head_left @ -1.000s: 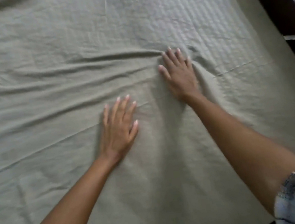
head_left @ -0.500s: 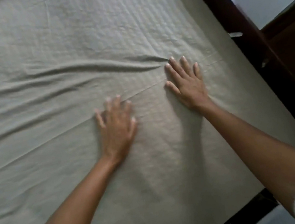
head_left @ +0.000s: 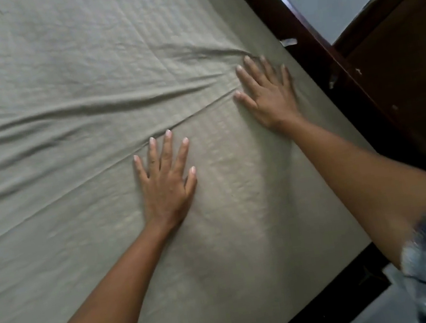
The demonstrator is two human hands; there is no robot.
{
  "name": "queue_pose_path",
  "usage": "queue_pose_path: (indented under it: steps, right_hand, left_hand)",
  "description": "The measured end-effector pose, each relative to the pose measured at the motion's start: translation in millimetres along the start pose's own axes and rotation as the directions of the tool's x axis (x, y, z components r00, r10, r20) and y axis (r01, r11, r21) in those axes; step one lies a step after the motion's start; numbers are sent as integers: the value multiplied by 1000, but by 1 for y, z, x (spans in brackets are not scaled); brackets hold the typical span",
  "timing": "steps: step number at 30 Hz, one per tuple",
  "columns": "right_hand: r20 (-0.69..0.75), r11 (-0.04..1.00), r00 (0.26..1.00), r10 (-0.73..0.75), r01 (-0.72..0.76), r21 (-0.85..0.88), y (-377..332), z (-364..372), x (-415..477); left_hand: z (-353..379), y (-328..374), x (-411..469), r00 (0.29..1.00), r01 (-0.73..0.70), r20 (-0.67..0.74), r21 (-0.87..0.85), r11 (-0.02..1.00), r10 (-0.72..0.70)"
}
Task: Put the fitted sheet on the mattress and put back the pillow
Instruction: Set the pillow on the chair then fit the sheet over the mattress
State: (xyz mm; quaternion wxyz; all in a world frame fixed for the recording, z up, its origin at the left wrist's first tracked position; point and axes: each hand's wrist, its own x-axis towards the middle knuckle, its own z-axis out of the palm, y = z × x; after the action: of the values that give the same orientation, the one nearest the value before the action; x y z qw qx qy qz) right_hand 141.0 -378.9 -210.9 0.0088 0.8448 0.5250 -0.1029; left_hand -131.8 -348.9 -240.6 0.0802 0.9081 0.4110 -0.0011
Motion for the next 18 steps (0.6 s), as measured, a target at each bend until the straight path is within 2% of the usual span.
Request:
queue_pose_path:
  steps: [6,9,11,12,13,15,18]
  right_hand:
    - [34,1000,999,0,0,13,11,-4,6]
    - [83,991,996,18,-29,132,7,-18,7]
    - [15,964,997,79,-80,254,0,-28,-10]
    - [-39,963,994,97,-84,255,1,-28,-29]
    - [-68,974,993,94,-77,214,5,-23,-55]
    - [-31,990,995,92,-88,113,30,-4,-112]
    - [4,960,965,263,-262,101,71,15,-181]
  left_hand:
    - [-1,-3,0,999,4,36,-36,999,-3]
    - [-3,-1,2,998,14,65,-48,999,-11]
    - [-6,9,-2,998,61,25,-82,995,-59]
    - [-8,21,-6,998,61,-12,-112,992,-63]
    - [-9,36,-14,998,24,-48,-139,990,-31]
    - [-9,75,-38,986,-154,-90,-167,974,140]
    - [-2,134,-78,901,-433,-38,-167,886,433]
